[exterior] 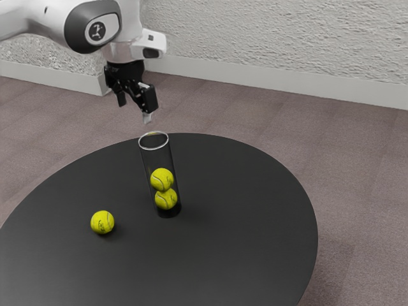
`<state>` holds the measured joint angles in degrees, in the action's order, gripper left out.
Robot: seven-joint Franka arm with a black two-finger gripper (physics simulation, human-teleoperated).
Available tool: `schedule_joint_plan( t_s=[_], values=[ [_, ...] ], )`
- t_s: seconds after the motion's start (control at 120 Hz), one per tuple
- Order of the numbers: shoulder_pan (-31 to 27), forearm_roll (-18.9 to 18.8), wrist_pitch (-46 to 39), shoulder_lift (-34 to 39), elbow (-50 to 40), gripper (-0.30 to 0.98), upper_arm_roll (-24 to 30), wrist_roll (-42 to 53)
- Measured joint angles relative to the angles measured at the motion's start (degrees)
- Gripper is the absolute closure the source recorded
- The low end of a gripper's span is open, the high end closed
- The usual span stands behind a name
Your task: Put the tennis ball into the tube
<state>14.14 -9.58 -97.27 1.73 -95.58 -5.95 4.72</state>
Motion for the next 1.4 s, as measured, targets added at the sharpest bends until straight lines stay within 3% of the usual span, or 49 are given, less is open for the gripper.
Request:
schedule_joint_plan(
  t_s=[0.2,0.367,0.617,0.875,1.1,1.4],
  values=[
    [-7.1,-0.3,0.2,0.0,-0.4,0.00,-0.1,-1.1],
    [-5.3,0.0,-1.9,-0.6,-5.2,0.00,-7.0,-1.6],
    [-10.5,0.8,-9.2,-4.9,-10.1,0.00,-9.0,-1.5],
    [-6.2,-1.5,-16.6,-8.4,-12.0,0.00,-10.0,-2.0],
    [-8.0,-0.3,-22.5,-10.2,-17.1,0.00,-11.4,-2.6],
    [-8.4,0.9,-30.9,-15.8,-17.6,0.00,-13.3,-3.1]
  ],
)
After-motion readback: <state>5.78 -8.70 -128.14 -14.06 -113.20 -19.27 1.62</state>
